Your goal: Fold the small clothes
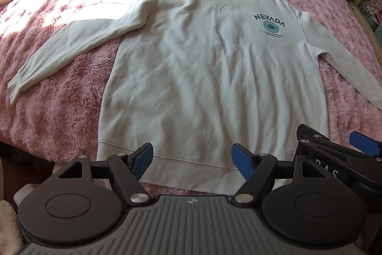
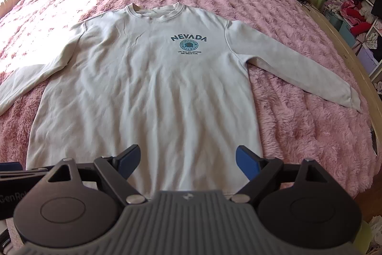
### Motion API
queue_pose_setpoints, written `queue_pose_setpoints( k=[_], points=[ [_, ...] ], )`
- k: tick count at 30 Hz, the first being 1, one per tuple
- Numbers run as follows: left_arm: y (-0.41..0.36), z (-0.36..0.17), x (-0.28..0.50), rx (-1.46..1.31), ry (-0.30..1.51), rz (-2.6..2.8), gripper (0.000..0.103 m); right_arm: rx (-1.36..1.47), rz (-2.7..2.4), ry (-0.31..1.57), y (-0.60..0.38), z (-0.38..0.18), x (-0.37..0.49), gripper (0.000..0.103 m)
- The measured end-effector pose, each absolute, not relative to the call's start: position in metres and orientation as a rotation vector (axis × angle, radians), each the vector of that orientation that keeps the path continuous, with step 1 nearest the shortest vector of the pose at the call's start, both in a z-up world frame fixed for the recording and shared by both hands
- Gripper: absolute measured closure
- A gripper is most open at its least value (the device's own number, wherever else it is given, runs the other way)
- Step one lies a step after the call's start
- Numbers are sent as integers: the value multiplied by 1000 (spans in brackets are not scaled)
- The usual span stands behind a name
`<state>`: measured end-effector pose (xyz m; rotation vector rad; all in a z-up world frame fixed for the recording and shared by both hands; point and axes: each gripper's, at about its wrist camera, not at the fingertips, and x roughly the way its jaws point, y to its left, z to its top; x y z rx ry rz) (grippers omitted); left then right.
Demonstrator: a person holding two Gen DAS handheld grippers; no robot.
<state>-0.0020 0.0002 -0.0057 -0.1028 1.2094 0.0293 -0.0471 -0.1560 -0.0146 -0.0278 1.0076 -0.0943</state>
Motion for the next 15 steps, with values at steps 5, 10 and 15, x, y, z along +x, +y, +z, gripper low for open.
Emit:
queue_pose_setpoints(
  k=[5,10,15],
  points=[
    [0,-6,-3,-107,1211,33,16,-27,-93,1007,-156,-15,-48,20],
    [0,-4,-3,-106,1211,34,16,-29,-93,1005,-157,-15,-48,20],
    [0,-3,-2,-103,1212,32,16,-28,-96,1003,-157,-15,-48,20]
  ],
)
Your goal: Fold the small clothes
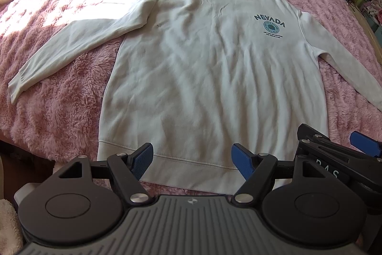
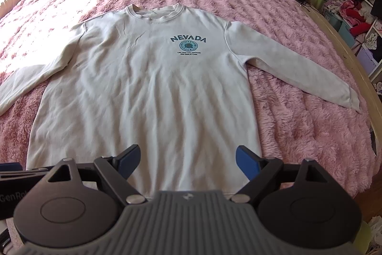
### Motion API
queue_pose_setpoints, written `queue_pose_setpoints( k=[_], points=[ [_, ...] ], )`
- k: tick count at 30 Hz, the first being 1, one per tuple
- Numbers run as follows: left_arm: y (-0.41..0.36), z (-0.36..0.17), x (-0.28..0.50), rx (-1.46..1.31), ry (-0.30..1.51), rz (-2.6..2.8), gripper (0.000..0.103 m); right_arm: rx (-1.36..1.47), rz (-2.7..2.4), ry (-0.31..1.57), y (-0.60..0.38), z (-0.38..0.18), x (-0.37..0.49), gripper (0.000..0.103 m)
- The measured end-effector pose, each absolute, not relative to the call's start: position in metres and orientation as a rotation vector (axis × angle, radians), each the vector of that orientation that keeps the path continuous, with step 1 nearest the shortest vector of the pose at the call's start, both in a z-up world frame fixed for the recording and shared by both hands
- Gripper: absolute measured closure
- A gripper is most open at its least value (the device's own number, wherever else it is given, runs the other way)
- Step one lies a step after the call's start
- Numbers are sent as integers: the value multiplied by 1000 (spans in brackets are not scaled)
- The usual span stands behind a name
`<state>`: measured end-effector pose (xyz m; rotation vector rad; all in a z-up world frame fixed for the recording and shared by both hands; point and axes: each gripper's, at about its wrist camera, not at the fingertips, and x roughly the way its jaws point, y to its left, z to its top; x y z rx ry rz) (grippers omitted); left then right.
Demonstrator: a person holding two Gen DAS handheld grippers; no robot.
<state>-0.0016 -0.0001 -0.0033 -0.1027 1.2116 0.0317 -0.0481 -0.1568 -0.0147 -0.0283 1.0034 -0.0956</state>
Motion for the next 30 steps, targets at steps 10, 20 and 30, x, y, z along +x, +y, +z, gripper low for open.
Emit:
queue_pose_setpoints(
  k=[10,20,30],
  points=[
    [0,-4,-2,-103,1216,37,16,-29,-94,1003,-156,-15,-48,20],
    [2,-5,-2,-106,1220,40,16,-33,-92,1005,-157,-13,-49,20],
    [2,-6,-1,-103,1224,38,16,-32,-94,1006,-156,-13,-47,20]
  ],
)
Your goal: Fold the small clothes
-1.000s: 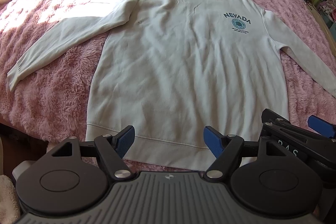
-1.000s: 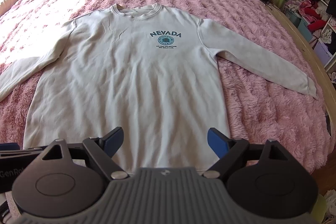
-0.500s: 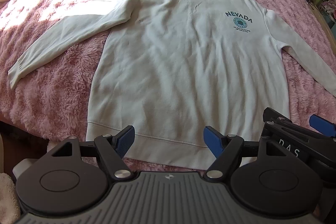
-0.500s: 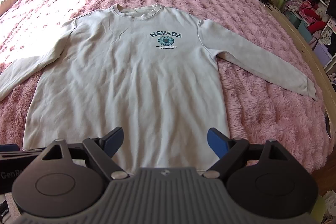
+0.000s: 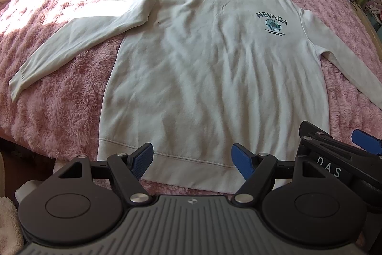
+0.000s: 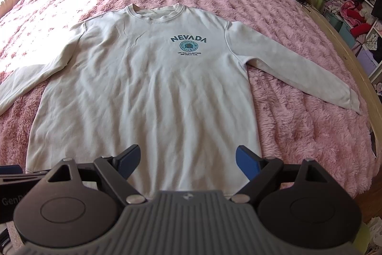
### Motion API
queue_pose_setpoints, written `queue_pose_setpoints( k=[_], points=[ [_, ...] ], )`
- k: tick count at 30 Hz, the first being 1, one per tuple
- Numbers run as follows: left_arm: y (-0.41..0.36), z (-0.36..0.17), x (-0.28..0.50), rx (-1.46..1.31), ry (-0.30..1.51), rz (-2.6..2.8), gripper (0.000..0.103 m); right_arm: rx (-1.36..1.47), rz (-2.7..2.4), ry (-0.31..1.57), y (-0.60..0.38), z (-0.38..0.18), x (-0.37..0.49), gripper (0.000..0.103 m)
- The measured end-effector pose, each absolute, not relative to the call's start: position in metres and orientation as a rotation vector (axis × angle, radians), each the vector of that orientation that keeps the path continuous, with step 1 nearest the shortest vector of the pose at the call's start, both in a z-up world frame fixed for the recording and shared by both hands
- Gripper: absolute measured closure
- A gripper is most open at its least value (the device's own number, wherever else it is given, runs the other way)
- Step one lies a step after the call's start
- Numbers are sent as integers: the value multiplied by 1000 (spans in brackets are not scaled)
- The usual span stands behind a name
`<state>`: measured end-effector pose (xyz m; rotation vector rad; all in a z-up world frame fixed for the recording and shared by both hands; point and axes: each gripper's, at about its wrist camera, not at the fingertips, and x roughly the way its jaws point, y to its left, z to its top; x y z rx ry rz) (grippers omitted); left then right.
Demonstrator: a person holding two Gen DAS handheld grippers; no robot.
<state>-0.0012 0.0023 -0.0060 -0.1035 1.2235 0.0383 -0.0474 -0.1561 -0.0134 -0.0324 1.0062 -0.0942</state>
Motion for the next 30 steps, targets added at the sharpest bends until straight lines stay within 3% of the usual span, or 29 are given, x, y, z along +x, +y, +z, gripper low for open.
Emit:
queue_pose_setpoints(
  k=[15,22,30],
  points=[
    [-26,-9,18,-61,1233,-5,16,86,-98,1010,-192,-19,-33,20],
    [-63,-15,41,-36,1222,-86,16,232,-107,834,-262,-23,-29,20],
    [-127,-30,71,86,1215,-203,16,303,-338,801,-372,-43,-21,20]
  ],
)
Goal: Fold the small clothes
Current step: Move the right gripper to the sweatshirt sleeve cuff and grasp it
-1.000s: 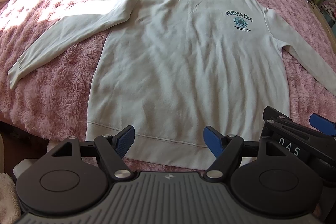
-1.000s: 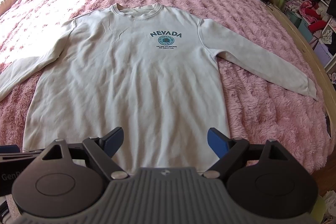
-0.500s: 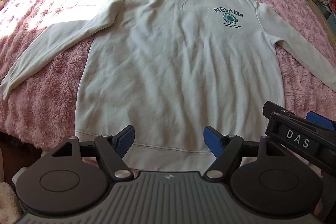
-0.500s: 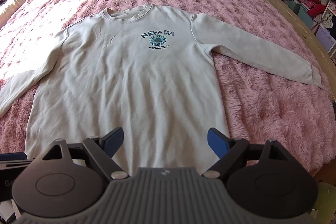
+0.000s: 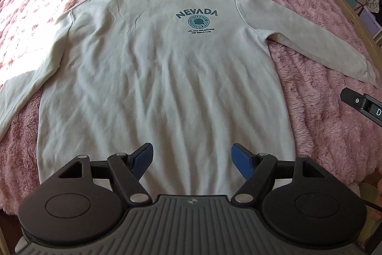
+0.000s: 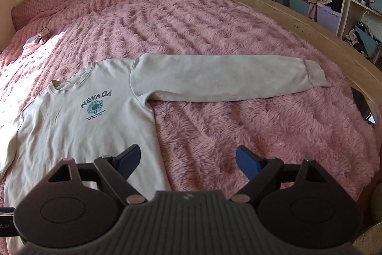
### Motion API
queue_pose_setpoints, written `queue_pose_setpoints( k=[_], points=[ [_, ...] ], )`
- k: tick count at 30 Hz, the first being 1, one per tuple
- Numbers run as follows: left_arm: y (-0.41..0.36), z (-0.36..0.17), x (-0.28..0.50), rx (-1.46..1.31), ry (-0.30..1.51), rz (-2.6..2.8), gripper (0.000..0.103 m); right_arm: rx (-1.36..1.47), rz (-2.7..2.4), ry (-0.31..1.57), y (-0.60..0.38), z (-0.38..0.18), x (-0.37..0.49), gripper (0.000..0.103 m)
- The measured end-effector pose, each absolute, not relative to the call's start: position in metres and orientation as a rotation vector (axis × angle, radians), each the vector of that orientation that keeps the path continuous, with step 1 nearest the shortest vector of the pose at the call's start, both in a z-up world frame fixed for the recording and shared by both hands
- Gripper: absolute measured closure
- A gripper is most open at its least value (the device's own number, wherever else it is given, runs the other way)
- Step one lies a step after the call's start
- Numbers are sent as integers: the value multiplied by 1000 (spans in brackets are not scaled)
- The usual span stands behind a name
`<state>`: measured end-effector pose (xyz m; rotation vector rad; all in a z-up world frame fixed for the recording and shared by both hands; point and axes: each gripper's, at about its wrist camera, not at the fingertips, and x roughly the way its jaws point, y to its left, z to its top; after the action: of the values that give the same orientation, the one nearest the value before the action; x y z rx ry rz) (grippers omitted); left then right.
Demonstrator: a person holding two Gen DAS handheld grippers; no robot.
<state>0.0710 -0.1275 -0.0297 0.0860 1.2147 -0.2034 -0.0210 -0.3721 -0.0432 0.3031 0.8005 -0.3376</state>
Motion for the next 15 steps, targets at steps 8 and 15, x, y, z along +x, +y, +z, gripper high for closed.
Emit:
queue_pose_setpoints(
  k=[8,15],
  points=[
    [-197,-46,111,112,1172,-316,16,426,-444,734,-490,-80,-19,20],
    [-255,-68,165,-24,1103,-526,16,566,-525,602,-576,-116,-2,21]
  ],
)
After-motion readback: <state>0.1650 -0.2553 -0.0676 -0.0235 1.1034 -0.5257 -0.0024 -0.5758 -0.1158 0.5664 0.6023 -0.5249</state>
